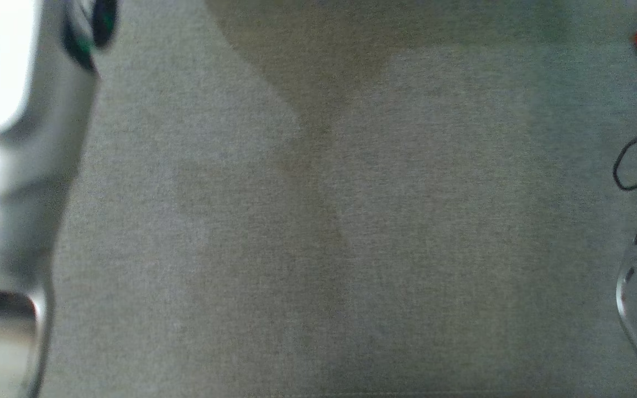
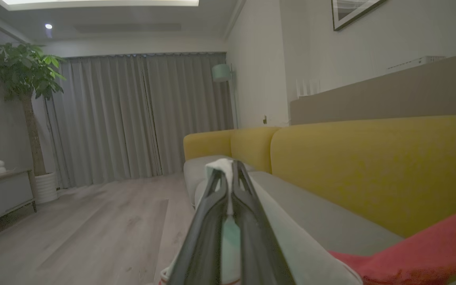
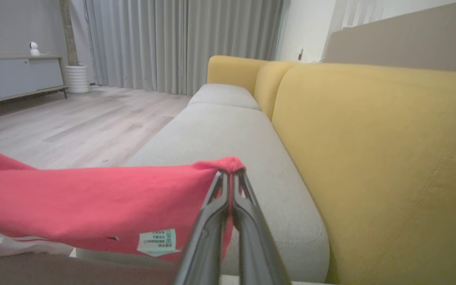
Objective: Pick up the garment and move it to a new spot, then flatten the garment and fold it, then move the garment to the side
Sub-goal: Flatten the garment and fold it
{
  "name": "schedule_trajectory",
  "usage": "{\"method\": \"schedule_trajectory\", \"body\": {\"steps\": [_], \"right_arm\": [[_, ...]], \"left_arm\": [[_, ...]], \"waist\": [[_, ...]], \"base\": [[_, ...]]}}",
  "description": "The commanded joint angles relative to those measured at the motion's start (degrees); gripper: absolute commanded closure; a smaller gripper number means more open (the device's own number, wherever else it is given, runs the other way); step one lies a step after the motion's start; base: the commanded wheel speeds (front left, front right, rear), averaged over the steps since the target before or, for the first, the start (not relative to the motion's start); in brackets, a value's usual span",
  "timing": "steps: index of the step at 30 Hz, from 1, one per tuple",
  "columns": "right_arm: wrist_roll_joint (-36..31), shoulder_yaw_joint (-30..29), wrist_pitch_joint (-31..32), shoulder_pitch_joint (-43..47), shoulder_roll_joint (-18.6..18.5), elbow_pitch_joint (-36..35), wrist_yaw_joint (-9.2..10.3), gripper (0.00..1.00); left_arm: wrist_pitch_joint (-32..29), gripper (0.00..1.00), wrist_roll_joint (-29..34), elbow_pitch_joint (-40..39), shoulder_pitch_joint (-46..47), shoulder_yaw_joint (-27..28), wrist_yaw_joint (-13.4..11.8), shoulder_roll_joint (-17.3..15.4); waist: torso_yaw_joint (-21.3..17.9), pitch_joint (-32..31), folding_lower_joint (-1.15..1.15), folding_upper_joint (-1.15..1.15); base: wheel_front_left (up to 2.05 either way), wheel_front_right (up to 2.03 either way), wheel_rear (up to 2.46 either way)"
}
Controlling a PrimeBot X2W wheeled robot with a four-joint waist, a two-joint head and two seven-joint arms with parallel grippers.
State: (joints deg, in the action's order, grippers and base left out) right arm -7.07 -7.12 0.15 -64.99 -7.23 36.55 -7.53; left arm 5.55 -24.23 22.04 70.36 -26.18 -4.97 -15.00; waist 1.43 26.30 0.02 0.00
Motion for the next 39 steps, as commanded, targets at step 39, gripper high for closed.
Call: {"method": "schedule_trajectory", "body": {"steps": [39], "right_arm": [[16.10, -1.21, 16.65, 71.04, 4.00, -50.06, 0.04, 1.00]], "left_arm": [[2.23, 1.00, -10.49, -44.14, -73.27, 0.73, -13.63, -12.17]], "waist": [[1.84, -21.60, -0.02, 0.00]], "base": [[0.00, 0.00, 0.00]]}}
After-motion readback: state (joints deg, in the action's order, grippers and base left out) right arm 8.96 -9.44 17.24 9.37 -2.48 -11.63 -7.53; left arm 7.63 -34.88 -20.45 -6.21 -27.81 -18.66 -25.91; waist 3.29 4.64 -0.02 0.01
